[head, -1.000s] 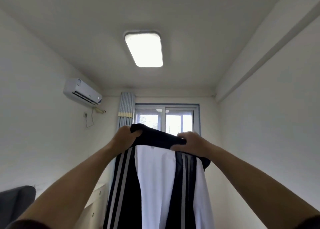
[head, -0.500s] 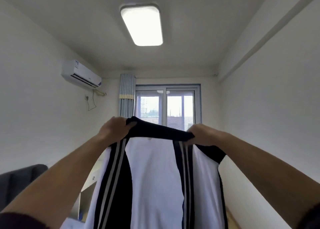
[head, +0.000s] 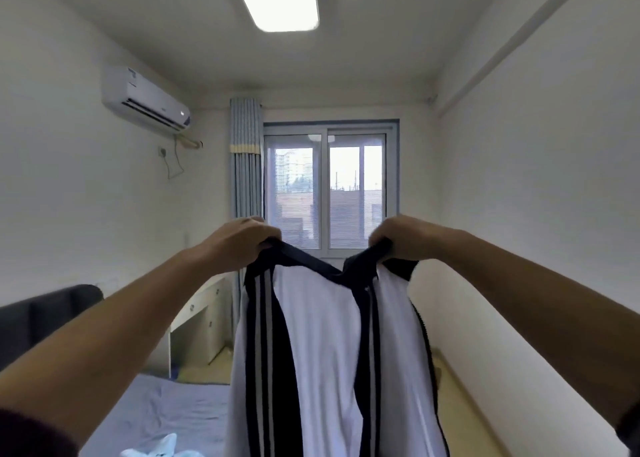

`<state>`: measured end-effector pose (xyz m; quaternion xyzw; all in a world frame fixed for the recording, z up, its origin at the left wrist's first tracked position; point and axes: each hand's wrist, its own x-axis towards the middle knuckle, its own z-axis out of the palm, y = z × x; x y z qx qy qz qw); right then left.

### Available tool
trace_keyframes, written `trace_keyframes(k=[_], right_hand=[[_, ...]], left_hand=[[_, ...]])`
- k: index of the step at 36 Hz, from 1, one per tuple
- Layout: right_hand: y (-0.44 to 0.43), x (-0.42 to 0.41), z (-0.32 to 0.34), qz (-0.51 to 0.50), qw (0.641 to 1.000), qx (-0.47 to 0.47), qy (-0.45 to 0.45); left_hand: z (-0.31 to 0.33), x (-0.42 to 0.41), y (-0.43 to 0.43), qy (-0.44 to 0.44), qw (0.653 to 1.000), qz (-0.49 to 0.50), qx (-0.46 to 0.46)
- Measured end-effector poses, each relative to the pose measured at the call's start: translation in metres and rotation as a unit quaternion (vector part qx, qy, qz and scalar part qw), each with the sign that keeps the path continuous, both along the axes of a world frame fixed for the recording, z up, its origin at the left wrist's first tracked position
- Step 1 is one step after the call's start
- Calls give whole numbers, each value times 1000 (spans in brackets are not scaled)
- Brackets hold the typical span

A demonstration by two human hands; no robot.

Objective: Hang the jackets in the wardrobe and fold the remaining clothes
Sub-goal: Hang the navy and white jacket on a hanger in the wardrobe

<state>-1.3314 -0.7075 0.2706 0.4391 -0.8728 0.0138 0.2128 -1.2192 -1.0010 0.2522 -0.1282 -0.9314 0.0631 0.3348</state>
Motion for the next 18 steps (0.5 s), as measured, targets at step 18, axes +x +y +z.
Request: trace_keyframes(k=[18], right_hand=[[-32,33,-38,291,842,-184,-416]], left_hand=[[3,10,79,28,950,-277,141]])
